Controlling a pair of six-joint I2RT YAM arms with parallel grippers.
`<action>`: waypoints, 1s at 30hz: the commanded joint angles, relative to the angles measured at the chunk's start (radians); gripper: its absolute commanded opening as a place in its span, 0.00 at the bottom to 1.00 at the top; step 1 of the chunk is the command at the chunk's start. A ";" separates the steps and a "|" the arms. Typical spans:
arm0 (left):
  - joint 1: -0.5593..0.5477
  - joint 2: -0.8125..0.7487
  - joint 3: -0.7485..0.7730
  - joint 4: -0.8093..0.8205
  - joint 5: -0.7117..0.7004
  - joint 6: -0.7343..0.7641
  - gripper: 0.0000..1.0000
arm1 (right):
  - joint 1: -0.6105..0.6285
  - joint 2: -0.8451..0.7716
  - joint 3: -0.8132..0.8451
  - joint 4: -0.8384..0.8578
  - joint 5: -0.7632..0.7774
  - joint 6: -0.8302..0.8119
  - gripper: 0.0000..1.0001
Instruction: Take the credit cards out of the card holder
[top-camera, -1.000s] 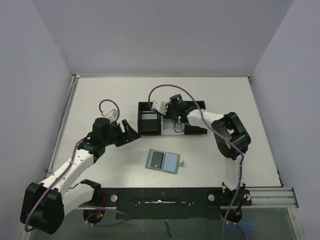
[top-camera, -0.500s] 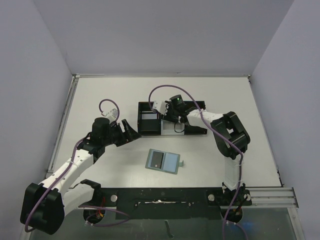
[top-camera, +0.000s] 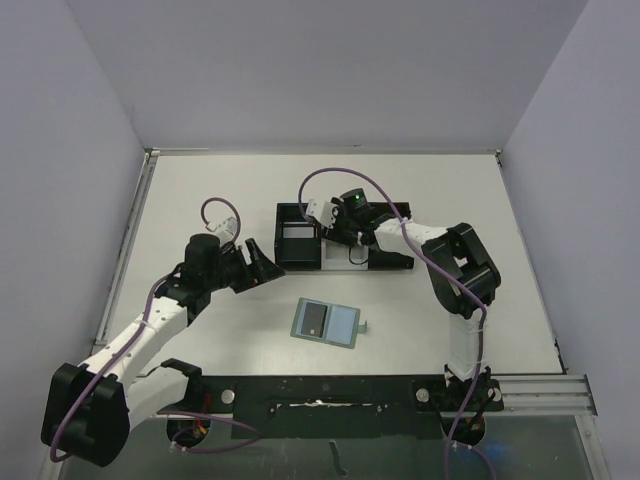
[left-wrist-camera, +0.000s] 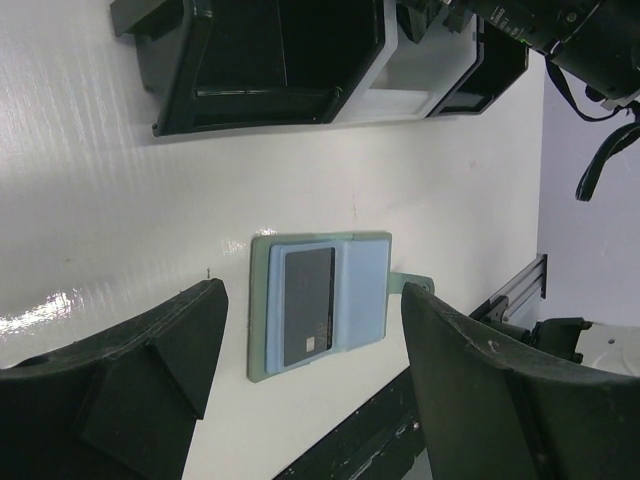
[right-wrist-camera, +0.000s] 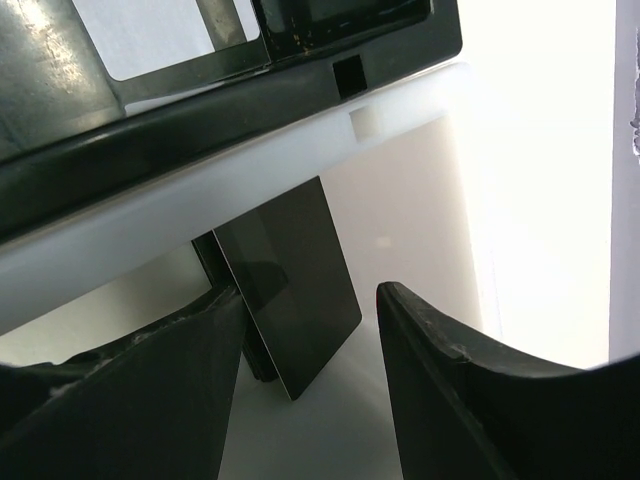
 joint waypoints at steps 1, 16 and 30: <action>0.007 0.006 0.049 0.065 0.046 0.003 0.70 | -0.013 -0.024 0.019 0.000 -0.033 0.017 0.56; 0.007 0.010 0.056 0.057 0.089 0.011 0.70 | -0.026 -0.028 0.040 -0.032 -0.063 0.063 0.66; 0.006 0.048 0.073 0.110 0.107 0.028 0.70 | -0.036 -0.544 -0.266 0.314 -0.010 0.332 0.72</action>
